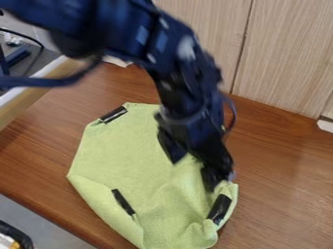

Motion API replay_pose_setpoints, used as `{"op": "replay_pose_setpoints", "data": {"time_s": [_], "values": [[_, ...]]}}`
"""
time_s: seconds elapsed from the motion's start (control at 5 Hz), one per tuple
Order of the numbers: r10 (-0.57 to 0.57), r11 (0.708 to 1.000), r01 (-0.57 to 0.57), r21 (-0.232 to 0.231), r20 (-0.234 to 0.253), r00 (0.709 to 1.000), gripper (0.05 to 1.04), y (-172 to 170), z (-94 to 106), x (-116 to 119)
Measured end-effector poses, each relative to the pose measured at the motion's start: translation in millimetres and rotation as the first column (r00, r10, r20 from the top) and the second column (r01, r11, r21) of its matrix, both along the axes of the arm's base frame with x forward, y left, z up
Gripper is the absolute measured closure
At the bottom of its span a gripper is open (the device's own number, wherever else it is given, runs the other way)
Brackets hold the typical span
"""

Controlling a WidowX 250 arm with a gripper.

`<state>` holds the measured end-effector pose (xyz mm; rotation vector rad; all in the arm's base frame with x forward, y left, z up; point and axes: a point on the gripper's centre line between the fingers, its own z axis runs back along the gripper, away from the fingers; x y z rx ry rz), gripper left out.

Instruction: Unfold the cloth from left to right

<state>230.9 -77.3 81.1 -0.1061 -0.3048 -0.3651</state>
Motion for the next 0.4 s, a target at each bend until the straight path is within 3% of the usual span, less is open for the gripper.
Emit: {"op": "replay_pose_setpoints", "data": {"time_s": [0.2, 0.4], "values": [[0.0, 1.0, 0.001, -0.012, 0.039, 0.999, 0.083, 0.7, 27.0, -2.4], [-0.008, 1.0, 0.008, -0.011, 0.024, 1.0, 0.083, 2.7, 30.2, -4.2]]}}
